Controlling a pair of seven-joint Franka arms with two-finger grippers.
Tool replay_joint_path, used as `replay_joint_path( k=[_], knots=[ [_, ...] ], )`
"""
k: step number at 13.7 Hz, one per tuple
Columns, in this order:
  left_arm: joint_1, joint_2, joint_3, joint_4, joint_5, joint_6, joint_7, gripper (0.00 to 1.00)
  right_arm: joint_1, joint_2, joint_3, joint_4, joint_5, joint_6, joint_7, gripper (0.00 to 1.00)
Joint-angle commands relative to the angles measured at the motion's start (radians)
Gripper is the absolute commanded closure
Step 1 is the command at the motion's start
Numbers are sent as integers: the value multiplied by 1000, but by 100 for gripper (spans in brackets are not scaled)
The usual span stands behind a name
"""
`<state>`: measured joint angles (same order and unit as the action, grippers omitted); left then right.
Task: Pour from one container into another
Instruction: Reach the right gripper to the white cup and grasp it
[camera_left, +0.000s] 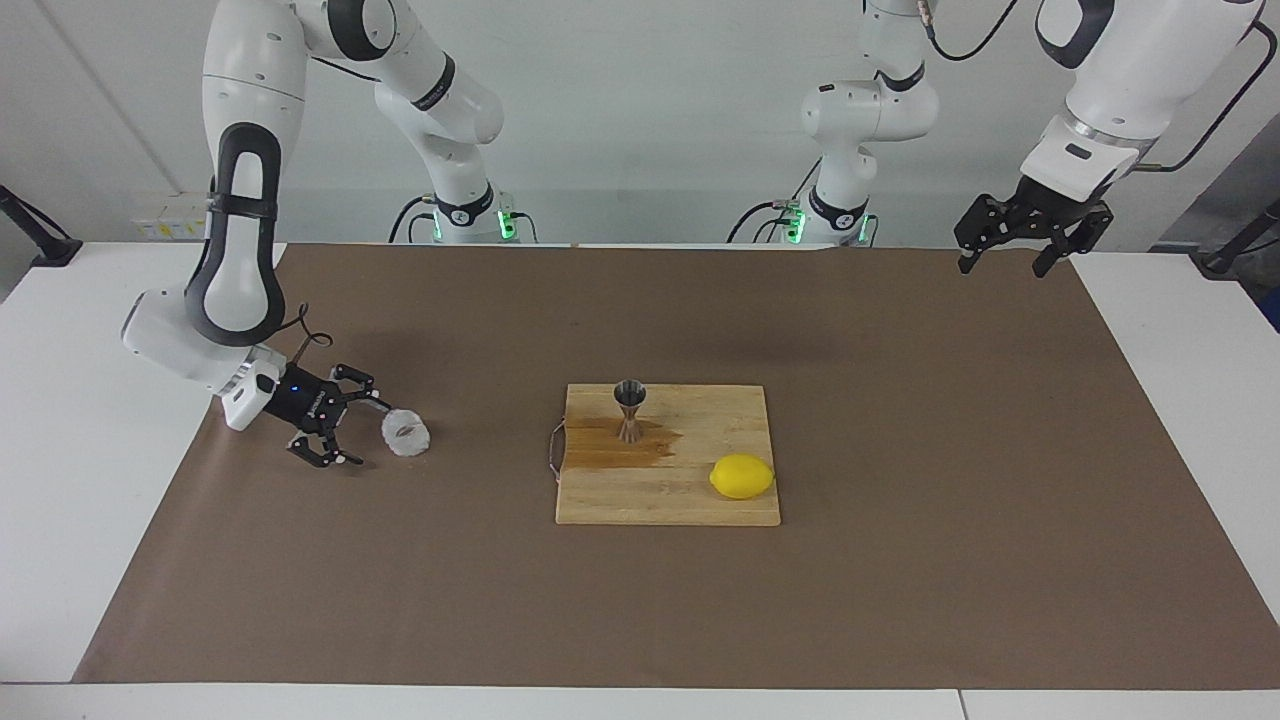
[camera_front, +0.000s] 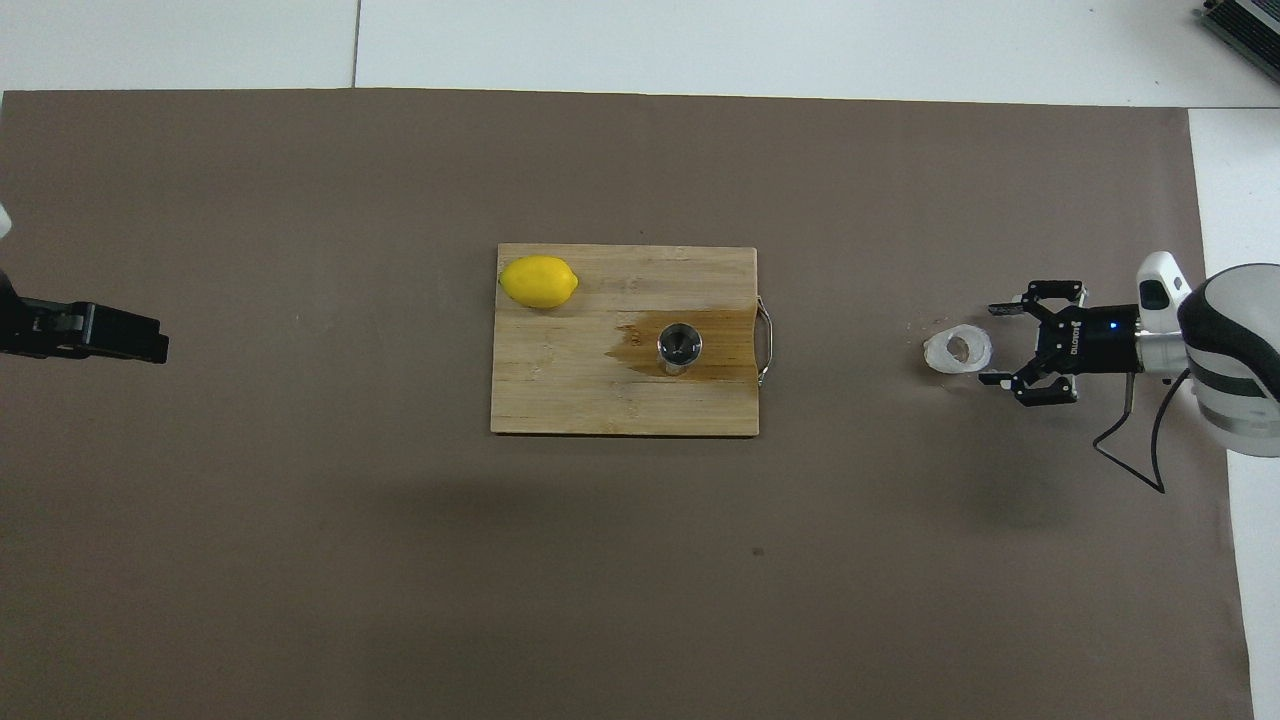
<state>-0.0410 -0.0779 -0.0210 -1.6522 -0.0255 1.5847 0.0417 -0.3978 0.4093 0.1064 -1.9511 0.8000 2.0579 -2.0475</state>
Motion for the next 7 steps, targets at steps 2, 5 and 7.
replay_joint_path(
  k=[2, 5, 7],
  knots=[
    [122, -2, -91, 9, -16, -14, -13, 0, 33, 2, 6, -25, 73, 14, -60, 0],
    [99, -8, -86, -6, -16, -17, -11, 0, 39, 8, 6, -49, 108, 39, -89, 0],
    [67, -6, -56, -2, -16, -23, -9, 0, 39, 6, 6, -63, 111, 42, -95, 0]
  ],
)
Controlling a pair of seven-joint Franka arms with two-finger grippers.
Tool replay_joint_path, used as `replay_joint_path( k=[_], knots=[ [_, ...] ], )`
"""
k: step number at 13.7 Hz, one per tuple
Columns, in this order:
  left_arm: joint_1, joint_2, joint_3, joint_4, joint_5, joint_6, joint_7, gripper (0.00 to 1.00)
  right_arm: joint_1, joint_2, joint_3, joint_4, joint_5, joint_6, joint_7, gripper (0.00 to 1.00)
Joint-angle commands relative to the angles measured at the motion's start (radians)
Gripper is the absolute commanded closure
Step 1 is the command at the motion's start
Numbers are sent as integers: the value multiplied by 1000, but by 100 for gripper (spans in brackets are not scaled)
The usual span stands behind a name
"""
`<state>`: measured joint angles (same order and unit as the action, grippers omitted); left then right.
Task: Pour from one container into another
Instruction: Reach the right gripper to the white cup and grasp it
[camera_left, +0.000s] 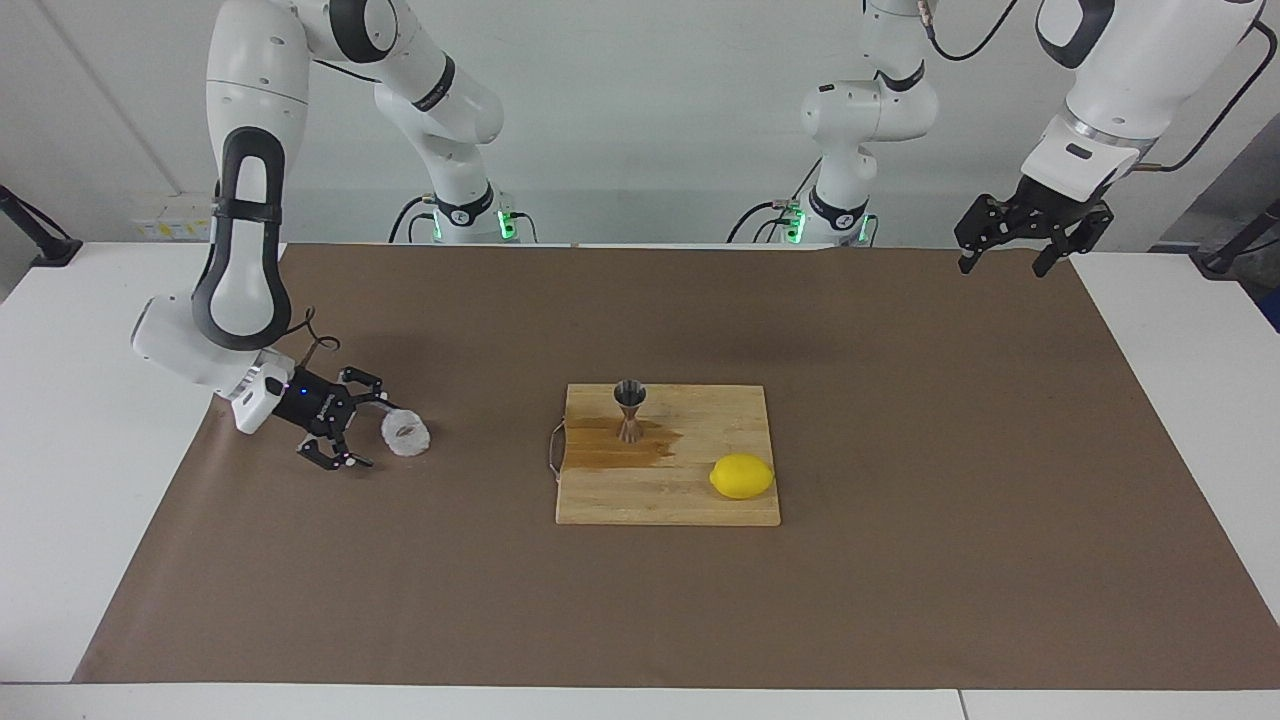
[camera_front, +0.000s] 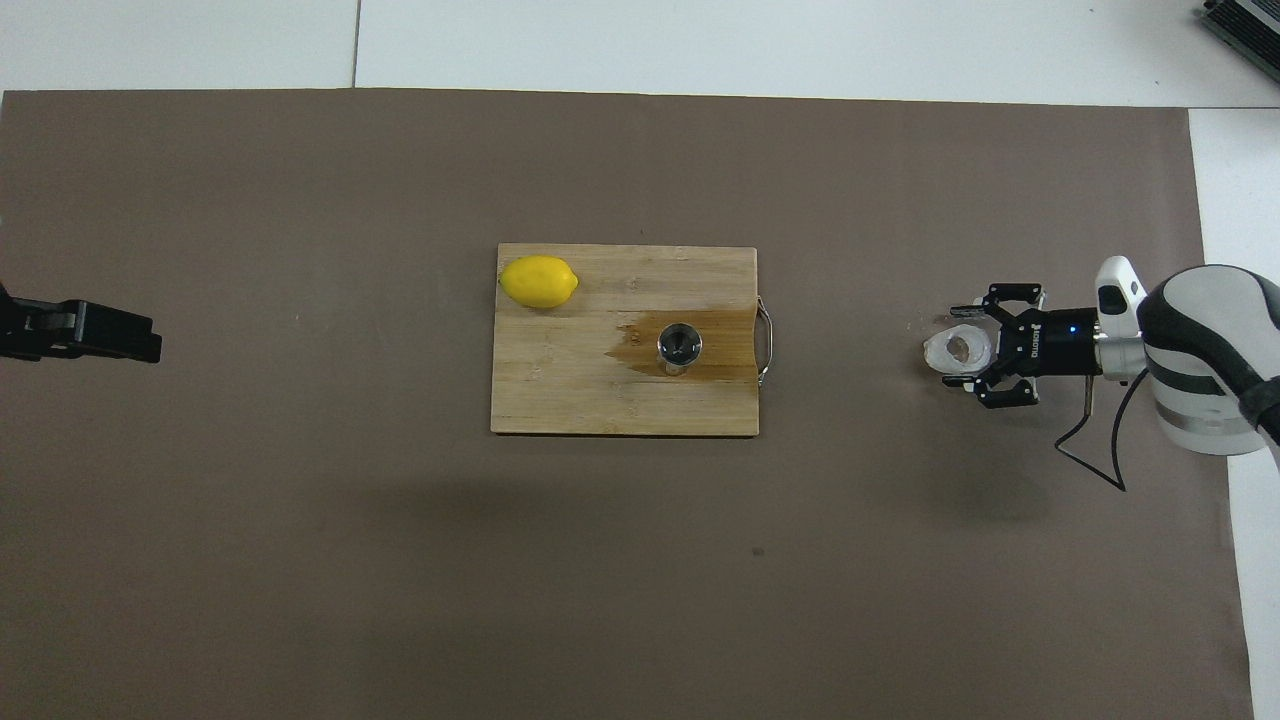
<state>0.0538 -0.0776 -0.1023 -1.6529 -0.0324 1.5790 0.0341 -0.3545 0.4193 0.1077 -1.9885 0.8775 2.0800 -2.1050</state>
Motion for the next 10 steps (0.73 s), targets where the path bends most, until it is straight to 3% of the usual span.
replay_joint_path(
  k=[1, 5, 8, 10],
  knots=[
    [-55, -5, 57, 2, -6, -27, 0, 0, -5, -4, 4, -29, 34, 20, -41, 0],
    [-29, -7, 52, -1, -4, -37, 13, 0, -3, -5, 4, -36, 41, 37, -63, 0],
    [-12, -8, 50, -4, -4, -39, 39, 0, -3, -5, 4, -35, 40, 40, -81, 43],
    [10, -10, 33, -7, -4, -39, 40, 0, -3, -5, 4, -35, 40, 40, -82, 52]
  ],
)
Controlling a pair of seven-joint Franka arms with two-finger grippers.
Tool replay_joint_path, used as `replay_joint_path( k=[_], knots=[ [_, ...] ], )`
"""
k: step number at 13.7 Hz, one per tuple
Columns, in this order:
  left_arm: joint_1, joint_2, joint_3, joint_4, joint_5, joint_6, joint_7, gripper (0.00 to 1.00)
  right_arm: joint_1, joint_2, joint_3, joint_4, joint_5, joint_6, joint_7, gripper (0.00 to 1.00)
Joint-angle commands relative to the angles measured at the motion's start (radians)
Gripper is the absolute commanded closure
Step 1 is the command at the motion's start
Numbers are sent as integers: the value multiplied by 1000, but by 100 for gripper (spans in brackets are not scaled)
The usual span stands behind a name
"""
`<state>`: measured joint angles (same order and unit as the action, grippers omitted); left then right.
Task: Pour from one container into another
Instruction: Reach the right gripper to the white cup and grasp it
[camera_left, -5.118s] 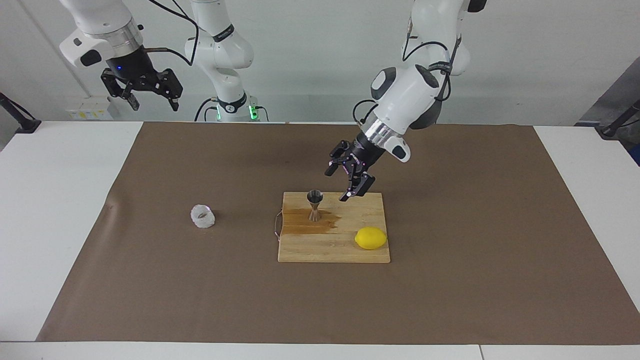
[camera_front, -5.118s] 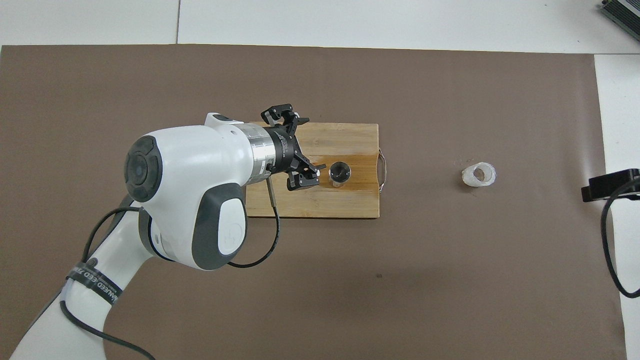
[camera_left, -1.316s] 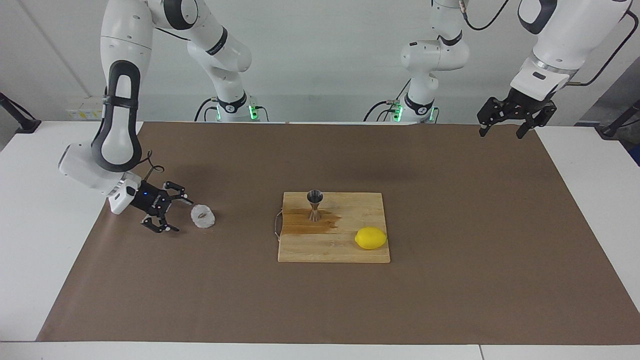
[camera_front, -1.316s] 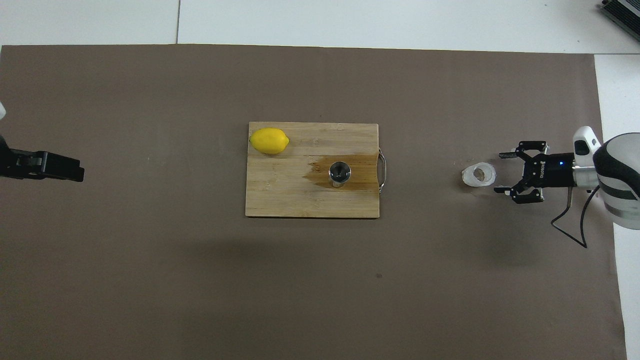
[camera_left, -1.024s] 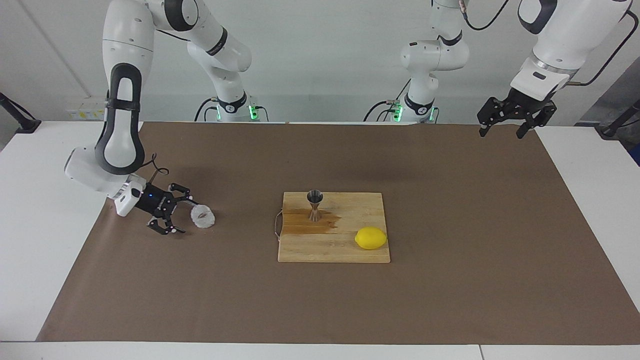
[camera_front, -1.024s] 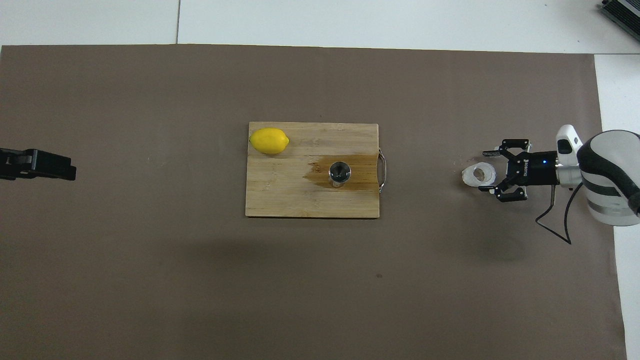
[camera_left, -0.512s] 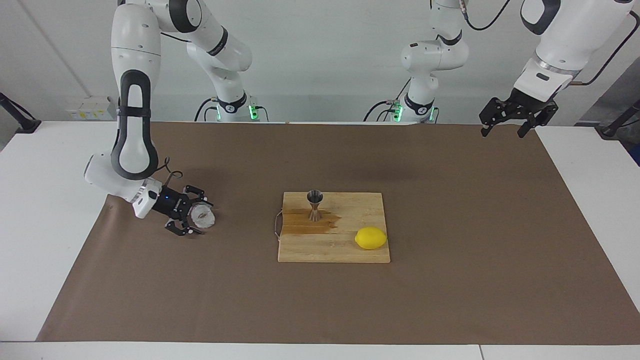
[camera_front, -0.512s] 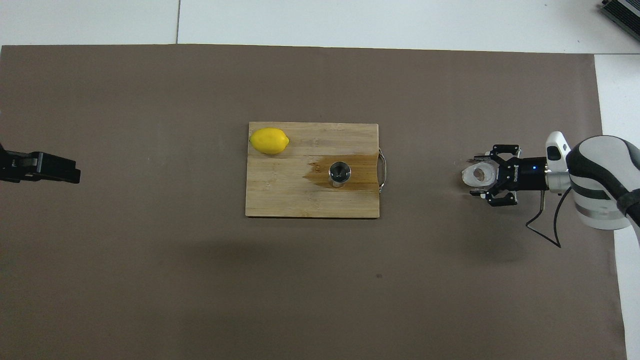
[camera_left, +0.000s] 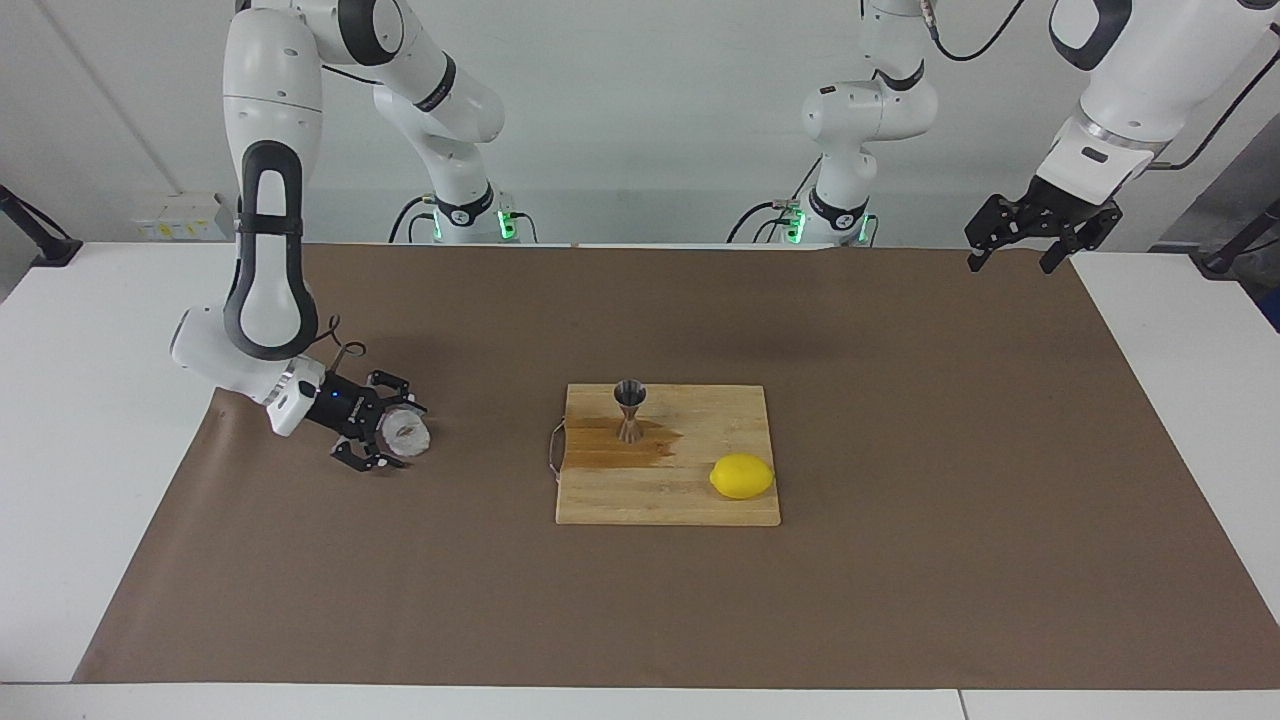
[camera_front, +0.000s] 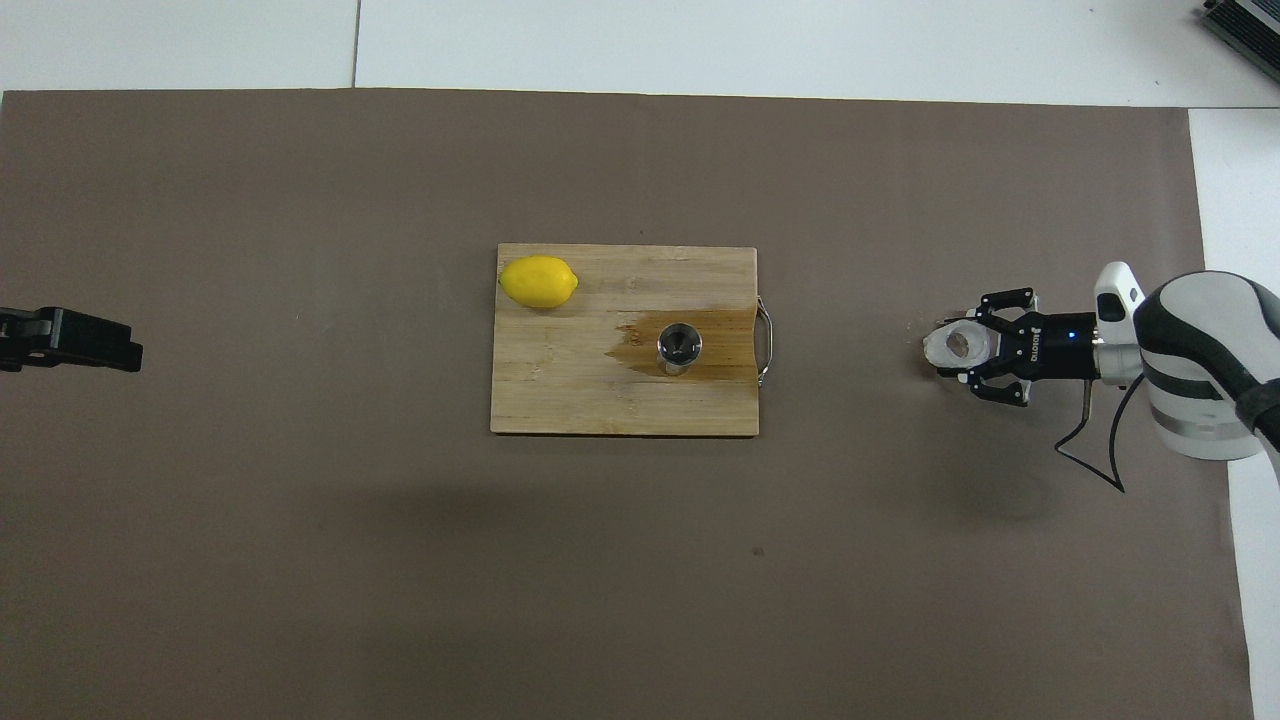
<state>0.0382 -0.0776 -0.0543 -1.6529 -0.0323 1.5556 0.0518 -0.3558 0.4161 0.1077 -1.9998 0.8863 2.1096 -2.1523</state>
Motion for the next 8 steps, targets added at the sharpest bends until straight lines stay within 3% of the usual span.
replay_joint_path(
  k=[1, 8],
  knots=[
    [41, -11, -30, -13, -5, -14, 20, 0, -2, -2, 4, -22, 31, 10, -35, 55],
    [43, -28, -30, -36, -6, -23, 14, 0, 0, -6, 78, 47, 48, -4, 44, 57]
  ],
)
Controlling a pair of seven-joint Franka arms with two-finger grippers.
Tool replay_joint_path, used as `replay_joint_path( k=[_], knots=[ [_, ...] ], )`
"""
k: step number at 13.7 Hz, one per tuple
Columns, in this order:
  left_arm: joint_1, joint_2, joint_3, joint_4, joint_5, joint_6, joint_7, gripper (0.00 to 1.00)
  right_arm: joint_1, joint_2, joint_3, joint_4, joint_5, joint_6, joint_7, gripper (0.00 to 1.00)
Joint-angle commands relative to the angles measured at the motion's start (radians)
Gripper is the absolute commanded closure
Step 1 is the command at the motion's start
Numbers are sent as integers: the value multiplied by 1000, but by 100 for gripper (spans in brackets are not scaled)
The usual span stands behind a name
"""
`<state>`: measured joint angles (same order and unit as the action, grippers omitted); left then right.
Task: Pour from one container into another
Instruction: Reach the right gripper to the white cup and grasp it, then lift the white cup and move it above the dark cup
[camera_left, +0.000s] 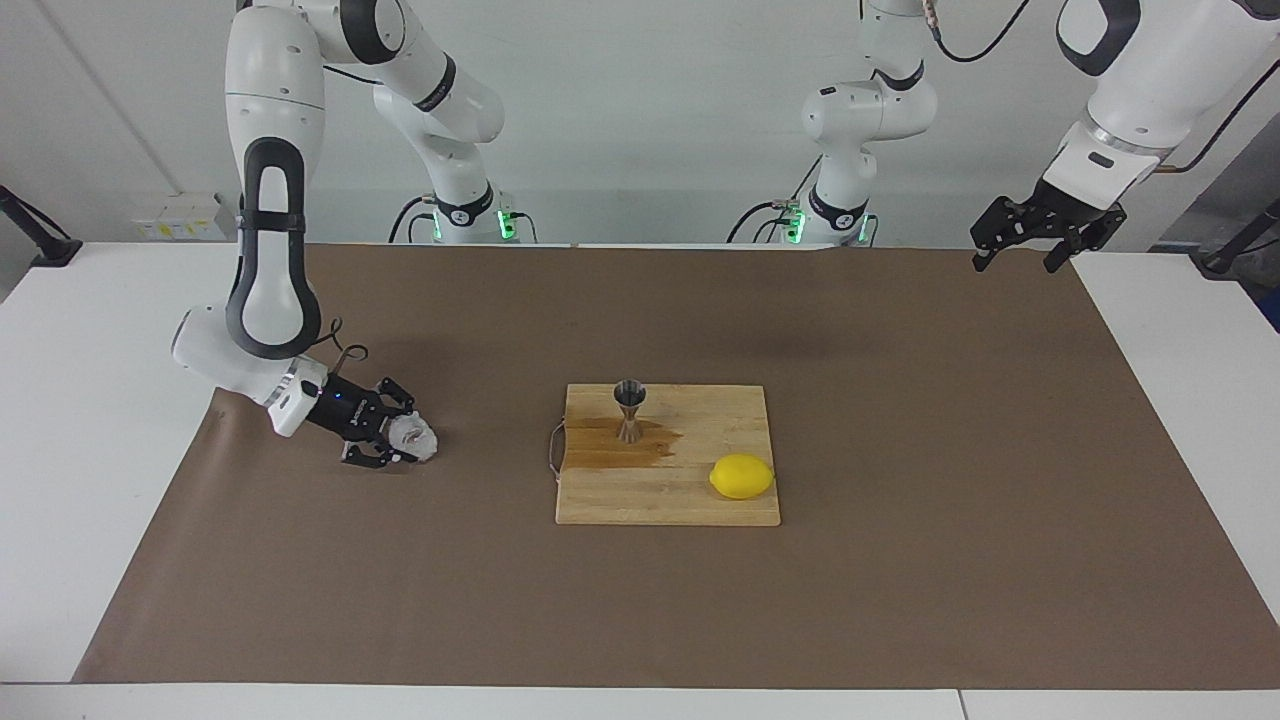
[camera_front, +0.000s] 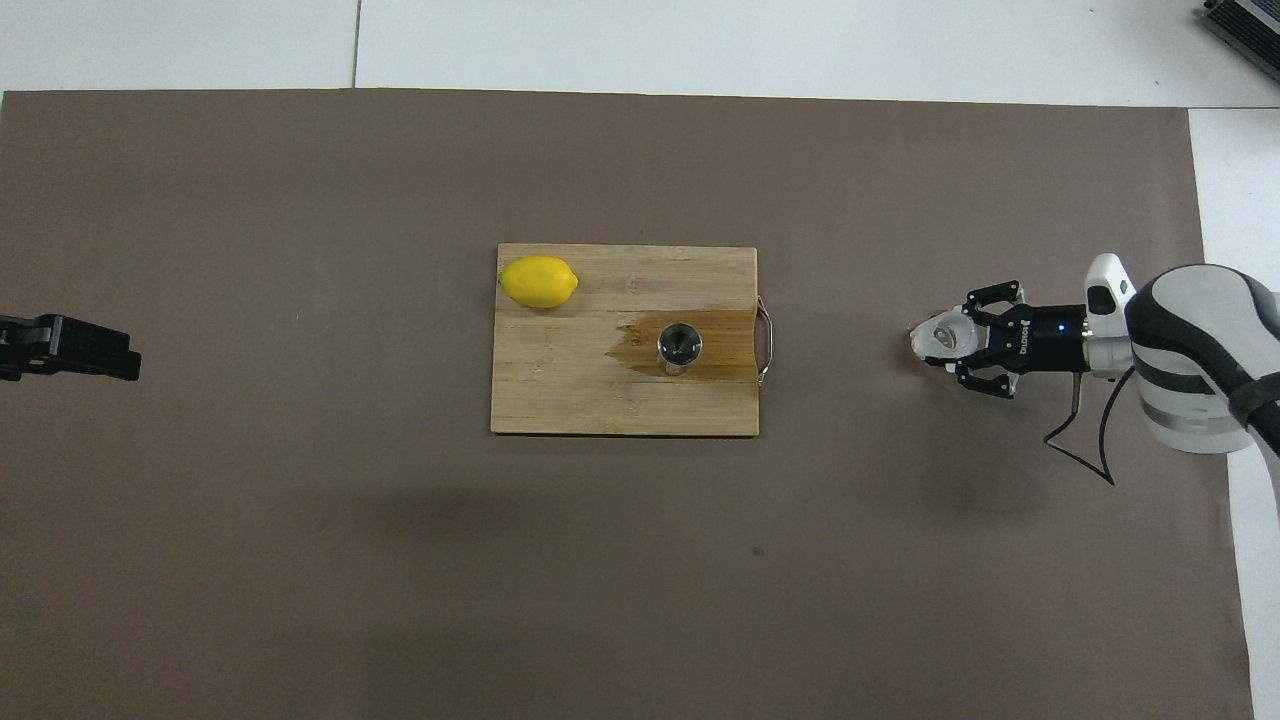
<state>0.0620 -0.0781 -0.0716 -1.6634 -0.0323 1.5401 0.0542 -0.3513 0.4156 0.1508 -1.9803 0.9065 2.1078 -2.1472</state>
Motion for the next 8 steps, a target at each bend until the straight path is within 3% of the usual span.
replay_joint_path(
  k=[1, 3, 8],
  knots=[
    [19, -28, -13, -26, -6, -8, 12, 0, -5, -11, 68, 46, 17, 1, 85, 57],
    [19, -28, -13, -26, -6, -8, 12, 0, -2, -24, 131, 72, 12, 15, 176, 57],
    [19, -28, -13, -27, -6, -8, 12, 0, 193, -98, 138, 162, -210, 61, 564, 57]
  ],
)
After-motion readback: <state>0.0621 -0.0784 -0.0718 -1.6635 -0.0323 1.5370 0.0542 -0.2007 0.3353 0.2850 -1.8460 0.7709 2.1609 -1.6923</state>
